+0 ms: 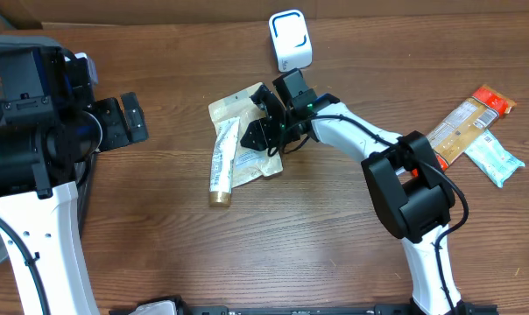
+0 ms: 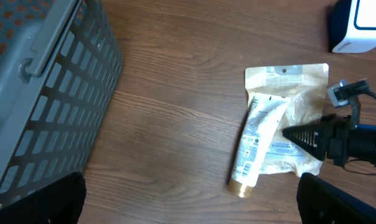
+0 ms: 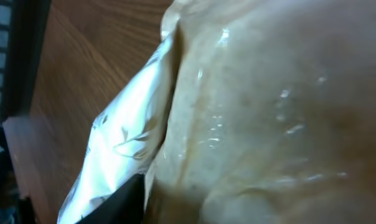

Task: Scan the item barcode
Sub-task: 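Reach the right gripper to the clear-and-brown pouch and grasp it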

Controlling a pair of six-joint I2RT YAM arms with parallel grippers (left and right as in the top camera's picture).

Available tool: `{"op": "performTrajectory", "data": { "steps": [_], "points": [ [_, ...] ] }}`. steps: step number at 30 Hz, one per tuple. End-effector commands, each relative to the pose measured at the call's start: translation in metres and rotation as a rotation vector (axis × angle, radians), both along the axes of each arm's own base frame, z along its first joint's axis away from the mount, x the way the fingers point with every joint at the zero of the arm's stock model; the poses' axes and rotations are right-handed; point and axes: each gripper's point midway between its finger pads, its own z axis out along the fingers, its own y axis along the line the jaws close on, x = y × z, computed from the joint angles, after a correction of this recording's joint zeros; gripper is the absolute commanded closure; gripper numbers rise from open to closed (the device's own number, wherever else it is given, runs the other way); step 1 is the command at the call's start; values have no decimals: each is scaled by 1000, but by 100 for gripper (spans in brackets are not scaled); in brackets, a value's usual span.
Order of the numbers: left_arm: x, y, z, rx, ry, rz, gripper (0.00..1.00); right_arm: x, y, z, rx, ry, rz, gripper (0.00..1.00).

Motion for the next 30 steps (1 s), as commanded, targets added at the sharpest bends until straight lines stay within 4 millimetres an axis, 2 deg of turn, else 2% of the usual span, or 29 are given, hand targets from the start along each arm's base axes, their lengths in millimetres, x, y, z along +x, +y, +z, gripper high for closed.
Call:
{"op": "performTrajectory", "data": {
  "steps": [1, 3, 5, 9, 11, 15, 18, 20, 22, 24, 26, 27, 30],
  "points": [
    [1, 0, -1, -12, 0, 4, 0, 7, -5, 1, 7, 16, -36, 71],
    [1, 0, -1, -12, 0, 4, 1, 11, -9, 4, 9, 27, -58, 81],
    [1, 0, -1, -12, 0, 4, 0, 14, -17, 12, 9, 21, -70, 83],
    [1, 0, -1, -11, 0, 4, 1, 23, -39, 44, -27, -29, -121, 91],
    [1, 0, -1, -12, 0, 4, 0, 26, -57, 69, -83, -82, -170, 96],
    [1, 0, -1, -12, 0, 4, 0, 22, -91, 114, -230, -207, -250, 96],
    [1, 0, -1, -11, 0, 4, 1, 11, -117, 132, -379, -271, -312, 96],
    [1, 0, -1, -12, 0, 4, 1, 4, -136, 130, -538, -309, -356, 96],
    [1, 0, -1, -12, 0, 4, 0, -5, -164, 124, -787, -363, -430, 96],
    [1, 0, -1, -12, 0, 4, 0, -15, -183, 120, -982, -411, -443, 97],
    [1, 0, -1, -11, 0, 4, 0, -25, -192, 112, -1126, -426, -390, 92],
    [1, 0, -1, -11, 0, 4, 0, -29, -197, 104, -1200, -423, -357, 87],
    [1, 0, -1, -12, 0, 4, 0, -31, -204, 84, -1302, -399, -301, 85]
  ]
}}
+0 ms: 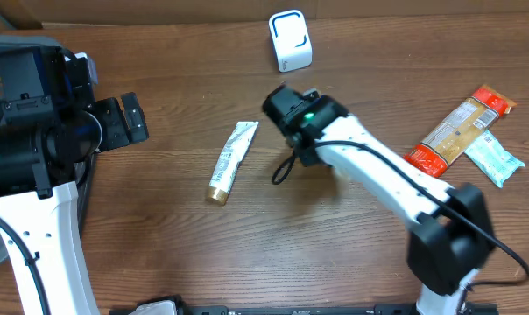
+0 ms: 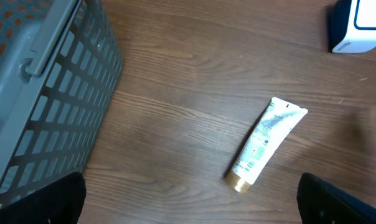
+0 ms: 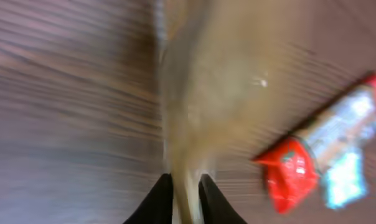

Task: Scan the item barcode

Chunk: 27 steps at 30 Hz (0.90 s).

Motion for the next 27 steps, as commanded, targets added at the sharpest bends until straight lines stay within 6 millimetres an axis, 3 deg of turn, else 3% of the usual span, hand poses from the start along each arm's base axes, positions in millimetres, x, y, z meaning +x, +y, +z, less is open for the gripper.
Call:
{"op": "performTrajectory", "data": {
  "steps": [1, 4, 6, 10, 11, 13, 15, 16, 18, 21, 24, 27],
  "points": [
    [1, 0, -1, -11, 0, 4, 1, 15, -29, -5, -221, -63, -22, 86],
    [1, 0, -1, -11, 0, 4, 0, 11, -29, -16, -245, -15, 1, 89],
    [1, 0, -1, -11, 0, 4, 0, 5, -19, -25, -213, 40, 47, 91],
    [1, 0, -1, -11, 0, 4, 1, -15, 31, -44, -46, 155, 197, 89],
    [1, 0, -1, -11, 0, 4, 0, -20, 44, -47, -11, 172, 232, 81],
    [1, 0, -1, -11, 0, 4, 1, -25, 65, -50, 53, 174, 268, 44],
    [1, 0, -1, -11, 0, 4, 0, -28, 82, -52, 110, 171, 291, 23],
    [1, 0, -1, -11, 0, 4, 0, -28, 87, -53, 132, 168, 296, 18],
    [1, 0, -1, -11, 0, 4, 0, -27, 95, -52, 183, 169, 291, 17],
    [1, 0, -1, -11, 0, 4, 1, -20, 102, -40, 299, 189, 270, 12],
    [1, 0, -1, -11, 0, 4, 1, 8, 88, -9, 453, 164, 201, 11],
    [1, 0, -1, -11, 0, 4, 0, 25, 69, 10, 600, 179, 155, 10]
  ]
}}
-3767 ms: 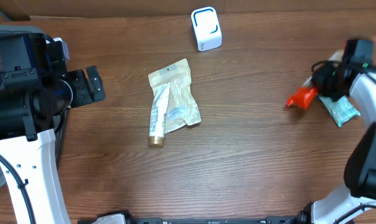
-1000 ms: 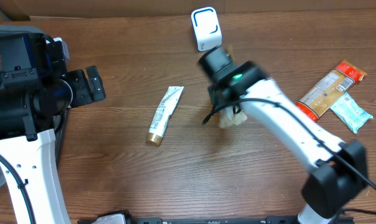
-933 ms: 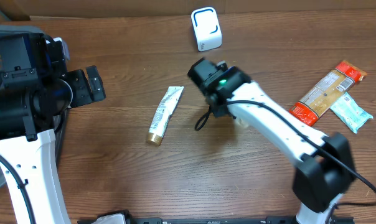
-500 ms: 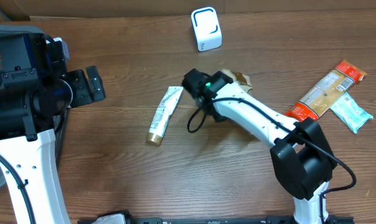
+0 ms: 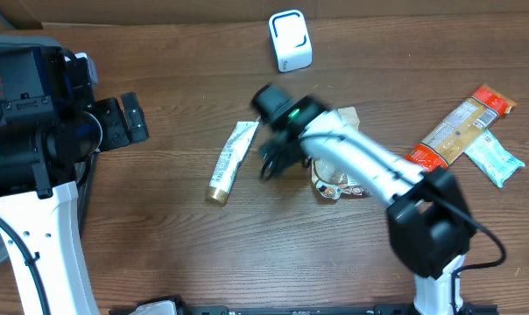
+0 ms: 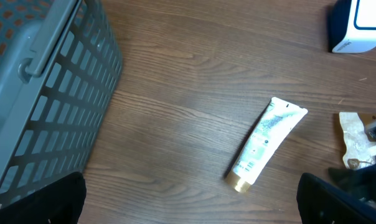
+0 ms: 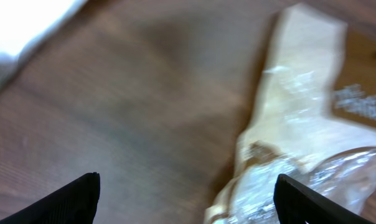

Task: Scan the item barcode

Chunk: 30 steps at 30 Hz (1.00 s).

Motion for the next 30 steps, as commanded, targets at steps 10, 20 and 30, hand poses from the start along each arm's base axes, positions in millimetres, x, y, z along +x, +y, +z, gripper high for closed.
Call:
{"op": "performTrajectory", "data": {
  "steps": [10, 20, 30],
  "points": [
    [1, 0, -1, -11, 0, 5, 0, 2, -3, 14, 386, 245, -26, 13],
    [1, 0, -1, -12, 0, 4, 0, -47, -12, -28, 241, 407, -37, 10],
    [1, 0, -1, -12, 0, 4, 1, -67, -88, -69, -58, 433, -203, 9]
  ]
}}
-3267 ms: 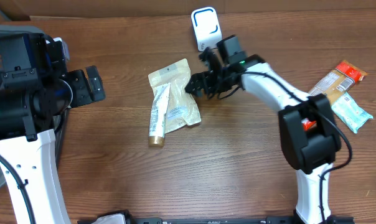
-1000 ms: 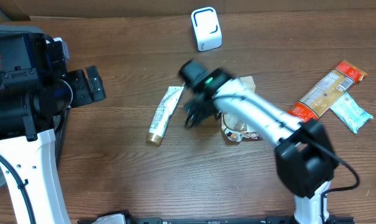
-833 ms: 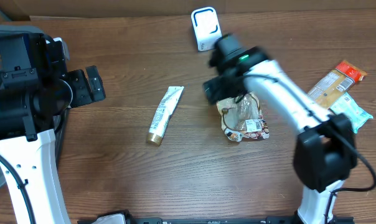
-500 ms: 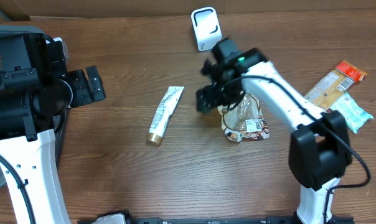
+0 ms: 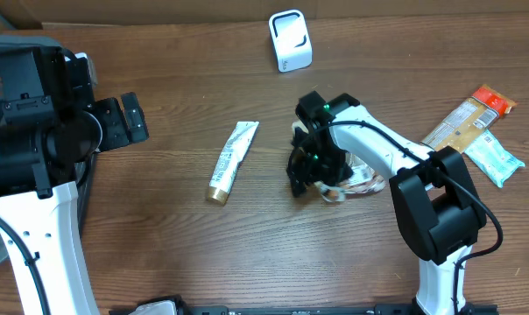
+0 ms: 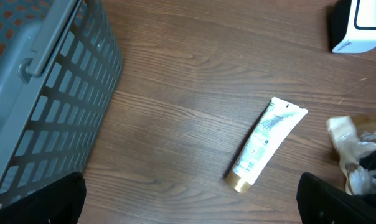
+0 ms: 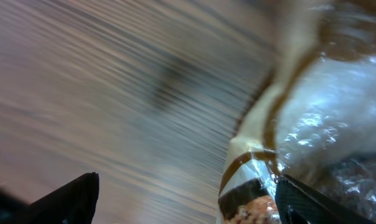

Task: Scan the item barcode

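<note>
A tan pouch with a clear window (image 5: 352,178) lies on the wooden table, right of a white tube with a gold cap (image 5: 231,161). My right gripper (image 5: 310,171) hangs low over the pouch's left edge. In the right wrist view that gripper (image 7: 188,202) is open, with the pouch (image 7: 300,93) against its right finger (image 7: 319,202). The white scanner (image 5: 290,39) stands at the back. My left gripper (image 5: 124,121) is open at the far left, apart from everything. The left wrist view shows the tube (image 6: 266,144), the pouch (image 6: 353,140) and the scanner (image 6: 357,25).
A grey slatted basket (image 6: 38,93) stands at the left edge under the left arm. Two snack packets lie at the right: an orange-ended bar (image 5: 464,122) and a pale blue one (image 5: 495,158).
My right gripper, still open, has moved from between the tube and the pouch rightward to the pouch's left edge. Pouch, tube and left arm stay as they were.
My right gripper was at the pouch, which lay under the tube. Then it was shut on the pouch away from the tube, which stayed on the table. Then the pouch lay right of the tube with the gripper open beside it; now the gripper is at the pouch.
</note>
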Controlling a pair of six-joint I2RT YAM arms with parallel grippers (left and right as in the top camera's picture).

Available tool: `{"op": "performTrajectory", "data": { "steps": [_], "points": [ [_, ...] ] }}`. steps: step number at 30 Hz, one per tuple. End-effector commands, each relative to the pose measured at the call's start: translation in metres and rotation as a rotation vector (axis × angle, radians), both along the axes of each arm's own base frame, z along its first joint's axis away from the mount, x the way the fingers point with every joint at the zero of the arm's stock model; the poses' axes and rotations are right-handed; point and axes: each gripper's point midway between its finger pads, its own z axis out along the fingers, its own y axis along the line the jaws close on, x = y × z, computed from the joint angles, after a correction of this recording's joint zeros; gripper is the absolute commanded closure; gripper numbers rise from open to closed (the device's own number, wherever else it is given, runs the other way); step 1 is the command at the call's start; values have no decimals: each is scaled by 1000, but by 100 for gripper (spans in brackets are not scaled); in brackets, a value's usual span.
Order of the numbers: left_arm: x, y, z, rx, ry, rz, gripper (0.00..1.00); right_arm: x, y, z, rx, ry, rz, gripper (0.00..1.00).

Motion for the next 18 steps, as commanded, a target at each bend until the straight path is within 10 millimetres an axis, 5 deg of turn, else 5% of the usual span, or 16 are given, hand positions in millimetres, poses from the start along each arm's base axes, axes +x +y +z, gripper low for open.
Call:
{"op": "performTrajectory", "data": {
  "steps": [1, 14, 18],
  "points": [
    [2, 0, -1, -11, -1, 5, 0, 8, -48, -14, -223, -45, -93, 9],
    [1, 0, -1, -12, 0, 4, 0, 84, -158, 2, -628, -373, -350, 13],
    [1, 0, -1, -11, 0, 4, 0, 122, -169, 13, -629, -520, -426, 9]
  ]
}}
